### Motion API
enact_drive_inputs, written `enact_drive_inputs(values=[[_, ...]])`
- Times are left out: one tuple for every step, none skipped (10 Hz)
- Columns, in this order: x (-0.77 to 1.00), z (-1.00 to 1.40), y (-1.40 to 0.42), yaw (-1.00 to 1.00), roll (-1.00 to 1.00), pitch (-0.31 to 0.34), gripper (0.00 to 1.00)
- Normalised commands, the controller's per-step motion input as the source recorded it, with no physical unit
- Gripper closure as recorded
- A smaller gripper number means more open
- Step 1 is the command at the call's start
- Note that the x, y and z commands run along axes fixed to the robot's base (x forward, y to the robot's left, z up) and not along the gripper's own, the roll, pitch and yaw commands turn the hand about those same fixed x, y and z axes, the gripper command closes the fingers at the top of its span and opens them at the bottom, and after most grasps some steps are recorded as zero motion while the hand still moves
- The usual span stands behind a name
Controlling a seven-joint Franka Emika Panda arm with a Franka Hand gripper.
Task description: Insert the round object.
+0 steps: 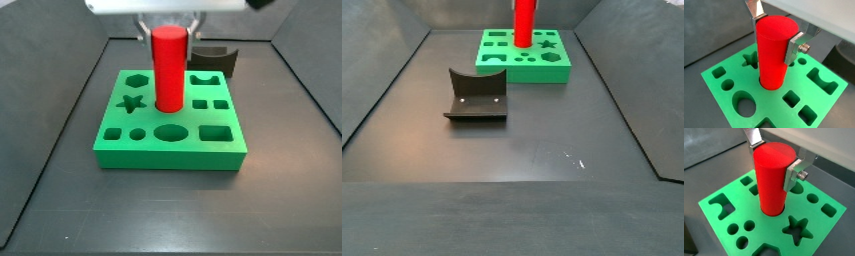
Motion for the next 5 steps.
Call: enact_drive_inputs(values=[[0.19, -0.32, 0.0, -0.03, 0.0, 0.0, 1.0], [0.06, -0.2, 0.0, -0.02, 0.0, 0.0, 1.0], [0.0, -0.03, 0.0, 0.0, 0.0, -0.006, 1.0], [-0.01, -0.13, 0.0, 0.0, 0.0, -0.114, 1.0], [-0.02, -0.15, 0.0, 0.0, 0.0, -0.144, 1.0]])
